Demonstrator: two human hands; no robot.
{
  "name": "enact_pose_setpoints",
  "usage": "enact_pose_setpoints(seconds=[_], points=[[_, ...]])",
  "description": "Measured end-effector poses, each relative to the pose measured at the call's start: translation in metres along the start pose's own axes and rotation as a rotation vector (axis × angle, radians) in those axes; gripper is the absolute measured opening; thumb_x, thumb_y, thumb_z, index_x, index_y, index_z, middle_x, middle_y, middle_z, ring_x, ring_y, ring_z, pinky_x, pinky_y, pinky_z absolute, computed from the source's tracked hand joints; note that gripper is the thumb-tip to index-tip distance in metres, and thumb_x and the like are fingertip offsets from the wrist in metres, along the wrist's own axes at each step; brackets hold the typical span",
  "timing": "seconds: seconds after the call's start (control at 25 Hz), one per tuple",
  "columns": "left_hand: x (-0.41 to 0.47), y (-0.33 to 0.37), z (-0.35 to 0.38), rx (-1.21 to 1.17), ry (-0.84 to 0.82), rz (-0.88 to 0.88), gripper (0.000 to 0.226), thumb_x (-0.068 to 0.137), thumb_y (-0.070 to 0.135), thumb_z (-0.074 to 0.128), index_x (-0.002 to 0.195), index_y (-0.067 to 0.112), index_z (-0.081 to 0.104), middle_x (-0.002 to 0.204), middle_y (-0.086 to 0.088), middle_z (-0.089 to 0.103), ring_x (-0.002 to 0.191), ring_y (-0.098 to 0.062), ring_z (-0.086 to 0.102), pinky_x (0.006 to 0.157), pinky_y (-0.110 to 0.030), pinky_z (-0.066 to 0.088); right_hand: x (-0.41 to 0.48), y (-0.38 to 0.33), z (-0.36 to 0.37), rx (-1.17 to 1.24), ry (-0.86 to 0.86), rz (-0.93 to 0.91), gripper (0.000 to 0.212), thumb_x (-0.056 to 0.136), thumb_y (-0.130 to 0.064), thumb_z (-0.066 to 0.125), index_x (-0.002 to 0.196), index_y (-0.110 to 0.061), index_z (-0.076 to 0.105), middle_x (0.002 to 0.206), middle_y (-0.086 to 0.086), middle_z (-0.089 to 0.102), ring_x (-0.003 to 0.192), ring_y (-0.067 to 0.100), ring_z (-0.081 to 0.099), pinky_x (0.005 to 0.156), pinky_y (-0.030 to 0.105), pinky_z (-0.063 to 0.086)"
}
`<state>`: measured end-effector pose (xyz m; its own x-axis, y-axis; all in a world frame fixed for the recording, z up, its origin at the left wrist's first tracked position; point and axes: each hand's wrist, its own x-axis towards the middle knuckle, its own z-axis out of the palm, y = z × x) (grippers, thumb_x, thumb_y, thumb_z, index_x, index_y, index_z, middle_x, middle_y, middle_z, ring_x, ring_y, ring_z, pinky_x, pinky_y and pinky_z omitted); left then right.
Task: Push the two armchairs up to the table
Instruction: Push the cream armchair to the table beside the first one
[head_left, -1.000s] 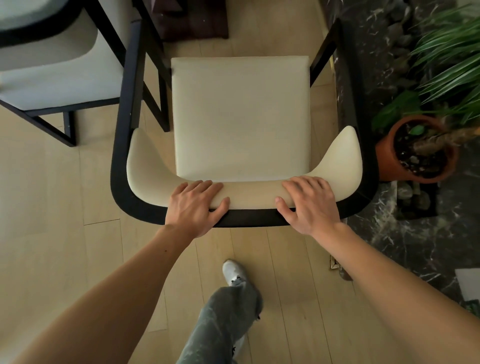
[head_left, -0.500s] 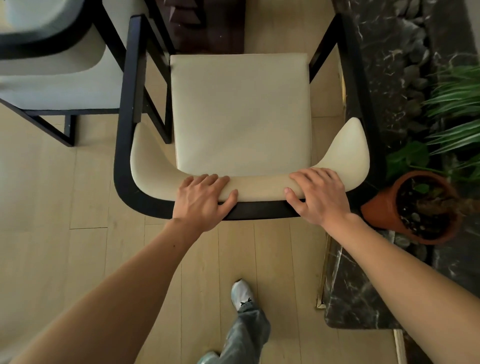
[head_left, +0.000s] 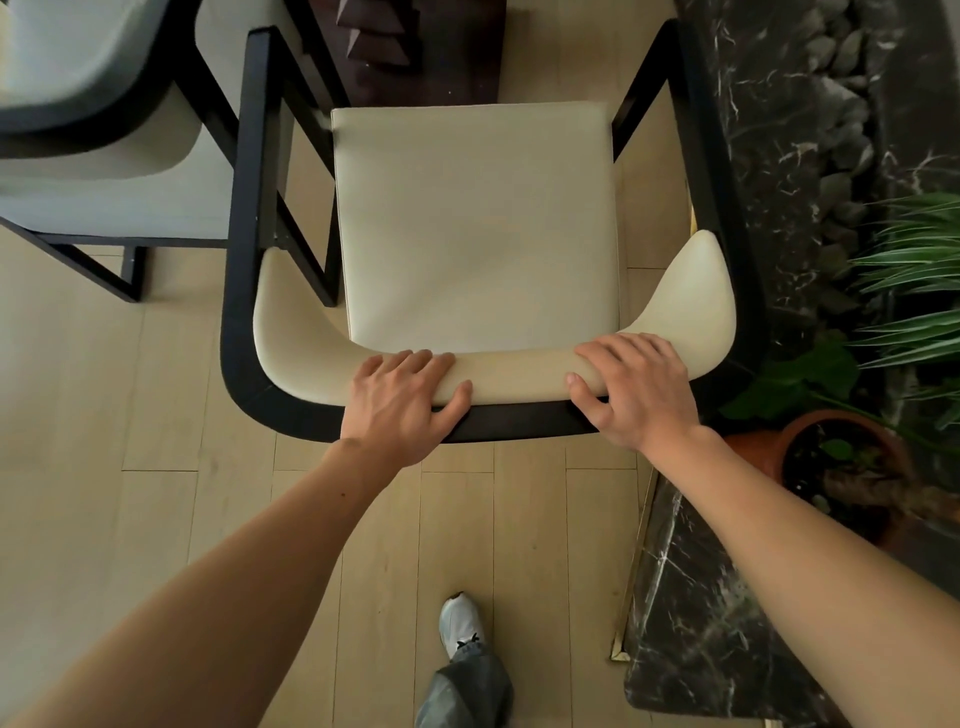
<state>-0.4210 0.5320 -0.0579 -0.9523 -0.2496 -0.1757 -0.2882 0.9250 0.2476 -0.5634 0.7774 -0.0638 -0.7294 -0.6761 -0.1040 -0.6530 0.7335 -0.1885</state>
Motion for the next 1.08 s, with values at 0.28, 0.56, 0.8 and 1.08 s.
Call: enact_pose_setpoints(seconds=[0.28,0.56,0.8,1.08], points=[[0.027,0.005,-0.006,-0.009,-0.005,-0.018,0.057,0.095,0.057,0.027,0.122,0.022,0.063,0.106,0.004,0.069,0.104,-0.021,0.061,0.095,-0.037,0.038,0.029,0.016,-0.008,-0.013,-0.039,-0.012,0.056,0.094,-0.055,0.032,0.113,-0.017,0.068,0.113,0.005,0.07,0.106,0.029,0.063,0.099,0.044,0.04],[0.061,0.004,-0.01,-0.013,0.002,-0.028,0.058,0.095,0.058,0.027,0.123,0.021,0.064,0.11,0.004,0.069,0.105,-0.021,0.061,0.096,-0.039,0.038,0.063,0.03,-0.017,-0.011,-0.048,-0.03,0.058,0.092,-0.055,0.032,0.114,-0.016,0.069,0.115,0.004,0.07,0.109,0.028,0.062,0.101,0.043,0.038],[0.095,-0.01,-0.02,-0.008,0.022,-0.023,0.055,0.096,0.056,0.032,0.123,0.021,0.065,0.114,0.002,0.07,0.108,-0.022,0.062,0.096,-0.041,0.041,0.1,0.031,-0.017,-0.016,0.015,-0.037,0.052,0.093,-0.052,0.038,0.108,-0.015,0.07,0.108,0.004,0.072,0.1,0.027,0.064,0.096,0.043,0.041],[0.138,-0.032,-0.034,0.0,0.041,-0.007,0.053,0.096,0.054,0.033,0.122,0.021,0.066,0.115,0.002,0.07,0.109,-0.022,0.063,0.094,-0.041,0.044,0.146,0.028,-0.023,-0.016,0.005,-0.031,0.051,0.092,-0.053,0.037,0.104,-0.015,0.07,0.103,0.004,0.072,0.097,0.028,0.064,0.094,0.043,0.042]])
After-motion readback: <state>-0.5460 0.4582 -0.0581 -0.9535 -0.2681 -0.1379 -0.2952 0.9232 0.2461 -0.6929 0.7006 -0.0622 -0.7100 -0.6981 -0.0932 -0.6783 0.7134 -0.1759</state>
